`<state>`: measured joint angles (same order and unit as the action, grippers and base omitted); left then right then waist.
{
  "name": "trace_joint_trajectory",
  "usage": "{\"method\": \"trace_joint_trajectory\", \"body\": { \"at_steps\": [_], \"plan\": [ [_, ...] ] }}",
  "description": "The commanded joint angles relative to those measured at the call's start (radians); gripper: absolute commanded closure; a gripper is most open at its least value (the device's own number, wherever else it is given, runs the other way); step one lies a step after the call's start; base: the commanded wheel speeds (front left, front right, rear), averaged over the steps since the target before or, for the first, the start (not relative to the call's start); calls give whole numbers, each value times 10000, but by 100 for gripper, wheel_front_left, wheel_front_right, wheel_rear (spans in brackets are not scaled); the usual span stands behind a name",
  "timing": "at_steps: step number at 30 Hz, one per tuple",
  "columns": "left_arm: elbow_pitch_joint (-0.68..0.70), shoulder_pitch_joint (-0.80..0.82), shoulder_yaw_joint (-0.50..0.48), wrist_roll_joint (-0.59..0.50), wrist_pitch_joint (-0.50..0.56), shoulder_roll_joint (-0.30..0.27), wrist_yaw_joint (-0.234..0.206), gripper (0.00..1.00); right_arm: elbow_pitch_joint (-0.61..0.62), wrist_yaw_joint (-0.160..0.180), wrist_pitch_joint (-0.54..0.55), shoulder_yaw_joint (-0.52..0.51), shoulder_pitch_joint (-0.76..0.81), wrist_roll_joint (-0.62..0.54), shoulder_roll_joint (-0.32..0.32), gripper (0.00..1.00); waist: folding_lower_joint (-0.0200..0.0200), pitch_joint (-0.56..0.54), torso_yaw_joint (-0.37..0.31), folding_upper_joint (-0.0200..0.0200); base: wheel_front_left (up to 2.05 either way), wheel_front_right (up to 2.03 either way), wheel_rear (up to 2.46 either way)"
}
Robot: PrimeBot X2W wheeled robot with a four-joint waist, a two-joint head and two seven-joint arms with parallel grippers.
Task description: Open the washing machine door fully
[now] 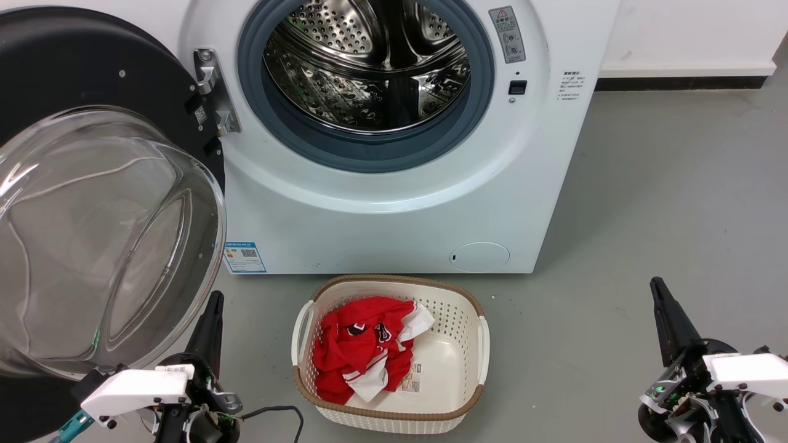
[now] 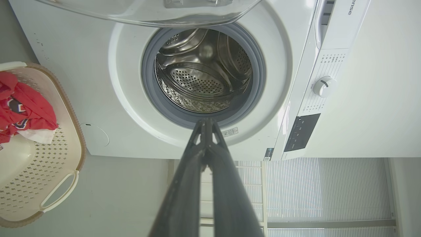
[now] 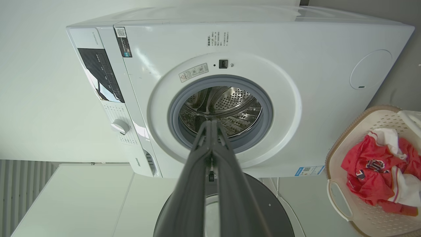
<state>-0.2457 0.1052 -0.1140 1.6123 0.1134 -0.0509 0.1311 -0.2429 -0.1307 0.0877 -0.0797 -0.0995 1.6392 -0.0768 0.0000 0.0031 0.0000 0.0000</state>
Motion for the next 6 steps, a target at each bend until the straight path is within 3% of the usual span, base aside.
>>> {"method": "trace_joint_trajectory", "body": {
  "at_steps": [1, 6],
  "plan": [
    [-13, 74, -34, 7, 52, 16, 26, 100, -23, 0, 7, -15, -124, 28, 37, 100, 0, 0, 0, 0, 0, 0, 0],
    [-11, 73, -34, 8, 52, 15, 26, 100, -24, 0, 29, -35, -126, -1, 51, 100, 0, 0, 0, 0, 0, 0, 0]
  ]
}}
